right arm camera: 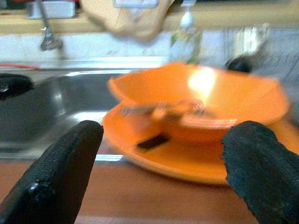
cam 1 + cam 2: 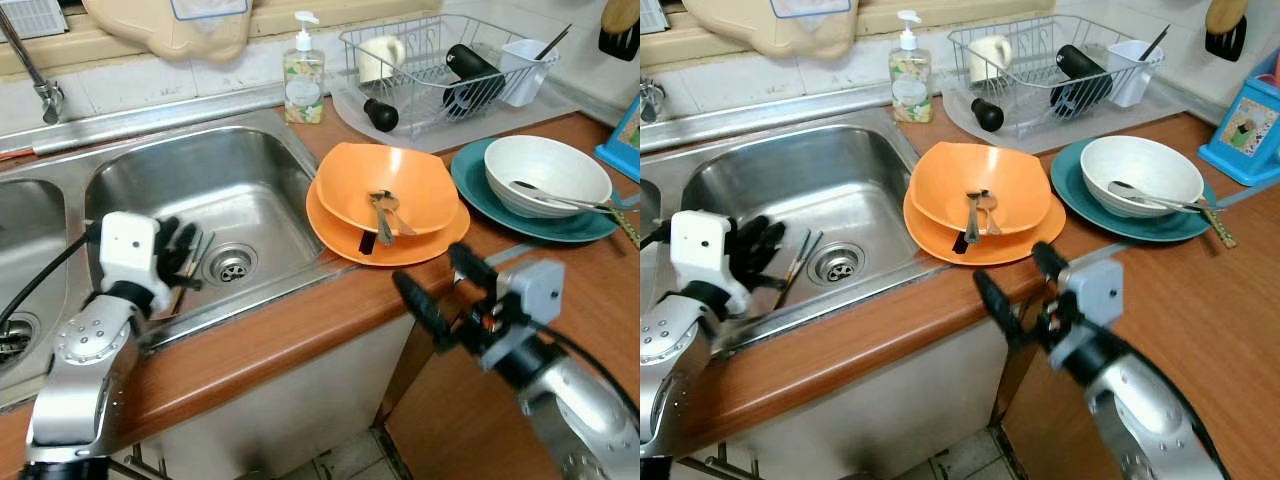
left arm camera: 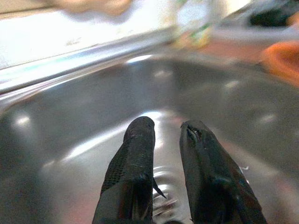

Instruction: Kitchen organization

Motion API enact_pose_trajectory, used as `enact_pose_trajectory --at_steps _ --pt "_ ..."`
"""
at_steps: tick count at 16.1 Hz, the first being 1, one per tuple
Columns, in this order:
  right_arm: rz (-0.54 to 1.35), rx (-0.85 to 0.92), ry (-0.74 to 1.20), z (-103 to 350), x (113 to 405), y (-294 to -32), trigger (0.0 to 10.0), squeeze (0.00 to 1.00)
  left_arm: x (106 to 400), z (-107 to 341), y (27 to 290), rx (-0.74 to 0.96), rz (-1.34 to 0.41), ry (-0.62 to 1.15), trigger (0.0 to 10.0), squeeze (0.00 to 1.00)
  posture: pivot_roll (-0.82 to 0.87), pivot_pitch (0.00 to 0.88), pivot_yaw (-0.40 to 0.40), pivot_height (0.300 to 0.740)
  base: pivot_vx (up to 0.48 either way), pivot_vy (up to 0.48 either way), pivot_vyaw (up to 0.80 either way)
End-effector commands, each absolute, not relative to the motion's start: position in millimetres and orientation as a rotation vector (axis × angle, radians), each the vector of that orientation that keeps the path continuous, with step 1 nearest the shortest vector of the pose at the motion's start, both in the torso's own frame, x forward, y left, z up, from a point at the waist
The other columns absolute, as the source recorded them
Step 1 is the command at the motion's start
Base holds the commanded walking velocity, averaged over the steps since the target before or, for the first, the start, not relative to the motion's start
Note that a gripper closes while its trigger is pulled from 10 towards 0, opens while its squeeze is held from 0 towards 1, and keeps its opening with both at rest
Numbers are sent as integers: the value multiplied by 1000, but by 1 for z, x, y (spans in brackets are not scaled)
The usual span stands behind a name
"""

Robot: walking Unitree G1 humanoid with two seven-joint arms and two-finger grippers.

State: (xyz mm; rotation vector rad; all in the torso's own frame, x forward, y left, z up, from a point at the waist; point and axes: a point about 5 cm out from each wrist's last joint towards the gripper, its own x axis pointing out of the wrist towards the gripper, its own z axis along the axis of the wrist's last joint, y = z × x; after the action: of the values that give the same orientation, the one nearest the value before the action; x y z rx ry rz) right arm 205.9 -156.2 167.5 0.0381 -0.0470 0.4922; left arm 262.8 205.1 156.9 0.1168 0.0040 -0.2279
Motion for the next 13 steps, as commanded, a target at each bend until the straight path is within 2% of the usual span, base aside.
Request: enact_pose_trajectory --at_steps 1,3,4,5,11,12,13 --pt "429 -29 -96 177 209 -162 10000 1000 261 168 193 105 -316 -45 10000 0 -196 0 47 740 0 0 0" --pt "419 -21 -80 176 214 -162 10000 1000 257 170 179 101 -391 -62 10000 0 -195 0 42 740 0 0 0" --pt "412 -19 -75 176 218 -162 10000 663 253 171 172 87 -437 -72 10000 0 -192 0 41 740 0 0 0" --pt "408 -15 -76 176 222 -161 10000 0 249 172 165 62 -486 -74 10000 0 -190 0 41 740 0 0 0" --pt "419 3 -37 173 241 -149 10000 0 243 171 141 21 -585 -68 10000 0 -182 0 40 740 0 0 0" --pt "420 -2 -33 172 242 -149 8980 0 243 171 139 17 -593 -67 10000 0 -182 0 41 740 0 0 0" --pt "420 -22 -25 170 244 -149 5608 0 241 170 134 11 -611 -65 10000 0 -181 0 41 740 0 0 0"
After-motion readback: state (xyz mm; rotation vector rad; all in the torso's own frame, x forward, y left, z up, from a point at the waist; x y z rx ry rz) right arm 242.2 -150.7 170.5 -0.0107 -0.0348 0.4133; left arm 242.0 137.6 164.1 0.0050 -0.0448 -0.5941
